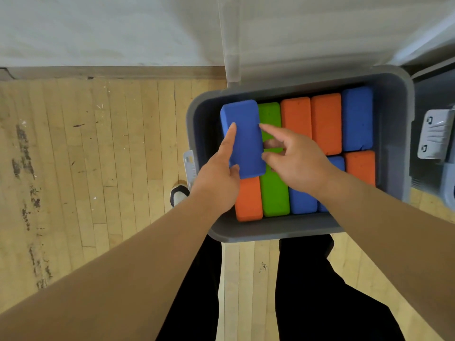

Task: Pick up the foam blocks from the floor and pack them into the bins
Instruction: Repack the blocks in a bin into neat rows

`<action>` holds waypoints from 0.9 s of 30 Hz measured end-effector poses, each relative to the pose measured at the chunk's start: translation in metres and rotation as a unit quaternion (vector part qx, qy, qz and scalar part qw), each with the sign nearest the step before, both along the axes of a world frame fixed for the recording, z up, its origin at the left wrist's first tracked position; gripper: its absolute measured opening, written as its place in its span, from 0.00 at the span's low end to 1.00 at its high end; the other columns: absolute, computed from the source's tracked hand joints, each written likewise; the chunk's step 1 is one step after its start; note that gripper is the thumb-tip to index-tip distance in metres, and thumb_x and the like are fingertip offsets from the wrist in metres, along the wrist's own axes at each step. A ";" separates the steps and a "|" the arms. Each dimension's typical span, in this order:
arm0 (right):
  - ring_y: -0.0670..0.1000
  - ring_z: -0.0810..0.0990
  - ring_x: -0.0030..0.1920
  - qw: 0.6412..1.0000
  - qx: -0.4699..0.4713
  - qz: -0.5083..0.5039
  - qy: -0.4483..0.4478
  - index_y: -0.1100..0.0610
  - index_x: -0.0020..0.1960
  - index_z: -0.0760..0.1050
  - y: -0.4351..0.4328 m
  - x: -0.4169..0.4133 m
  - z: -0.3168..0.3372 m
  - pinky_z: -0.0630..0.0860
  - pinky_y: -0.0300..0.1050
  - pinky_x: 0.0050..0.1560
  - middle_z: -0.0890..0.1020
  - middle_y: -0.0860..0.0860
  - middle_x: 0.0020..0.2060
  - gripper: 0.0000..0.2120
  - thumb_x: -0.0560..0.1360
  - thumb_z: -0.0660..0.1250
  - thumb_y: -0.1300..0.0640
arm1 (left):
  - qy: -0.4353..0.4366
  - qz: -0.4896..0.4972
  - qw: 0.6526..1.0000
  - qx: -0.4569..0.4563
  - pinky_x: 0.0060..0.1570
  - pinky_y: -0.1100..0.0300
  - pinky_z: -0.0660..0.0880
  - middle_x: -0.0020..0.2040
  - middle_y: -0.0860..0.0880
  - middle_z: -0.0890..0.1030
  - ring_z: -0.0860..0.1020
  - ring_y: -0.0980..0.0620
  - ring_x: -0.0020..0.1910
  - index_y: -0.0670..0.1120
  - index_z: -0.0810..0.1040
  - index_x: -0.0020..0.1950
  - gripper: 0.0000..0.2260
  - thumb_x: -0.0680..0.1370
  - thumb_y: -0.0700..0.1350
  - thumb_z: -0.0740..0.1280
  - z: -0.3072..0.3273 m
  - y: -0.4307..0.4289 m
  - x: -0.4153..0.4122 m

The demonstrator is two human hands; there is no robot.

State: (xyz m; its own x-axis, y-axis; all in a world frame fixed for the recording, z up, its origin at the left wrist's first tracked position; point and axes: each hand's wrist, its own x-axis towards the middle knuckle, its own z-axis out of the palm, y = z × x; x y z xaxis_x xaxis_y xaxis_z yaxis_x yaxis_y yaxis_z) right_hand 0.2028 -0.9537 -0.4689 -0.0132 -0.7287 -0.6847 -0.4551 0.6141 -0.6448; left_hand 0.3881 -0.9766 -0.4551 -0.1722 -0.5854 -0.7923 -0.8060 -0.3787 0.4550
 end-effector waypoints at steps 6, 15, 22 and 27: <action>0.68 0.44 0.81 0.942 0.038 0.223 0.248 0.38 0.82 0.43 -0.001 -0.018 -0.035 0.48 0.64 0.79 0.44 0.55 0.83 0.46 0.75 0.69 0.36 | -0.036 -0.033 0.999 -0.015 0.36 0.55 0.76 0.41 0.47 0.77 0.76 0.51 0.35 0.72 0.40 0.78 0.36 0.85 0.44 0.59 -0.039 -0.026 -0.007; 0.69 0.24 0.75 0.910 0.107 0.275 0.292 0.31 0.73 0.22 0.013 -0.021 -0.101 0.38 0.73 0.75 0.15 0.50 0.70 0.58 0.68 0.69 0.26 | -0.079 -0.044 0.996 -0.013 0.48 0.50 0.80 0.46 0.50 0.79 0.79 0.50 0.41 0.75 0.38 0.76 0.36 0.86 0.47 0.59 -0.101 -0.025 -0.008; 0.67 0.40 0.81 0.927 0.096 0.264 0.249 0.36 0.82 0.43 -0.013 -0.029 -0.055 0.50 0.68 0.78 0.36 0.54 0.82 0.48 0.72 0.69 0.31 | -0.089 -0.041 0.995 -0.021 0.45 0.55 0.72 0.68 0.42 0.70 0.75 0.52 0.40 0.64 0.43 0.82 0.38 0.83 0.52 0.66 -0.059 -0.044 -0.022; 0.63 0.64 0.75 0.930 -0.206 0.090 0.291 0.52 0.73 0.72 -0.073 -0.079 0.047 0.64 0.61 0.73 0.67 0.58 0.74 0.28 0.75 0.72 0.46 | 0.023 -0.018 0.979 -0.200 0.51 0.58 0.76 0.73 0.53 0.66 0.76 0.53 0.61 0.69 0.46 0.80 0.39 0.80 0.53 0.70 0.046 -0.098 -0.068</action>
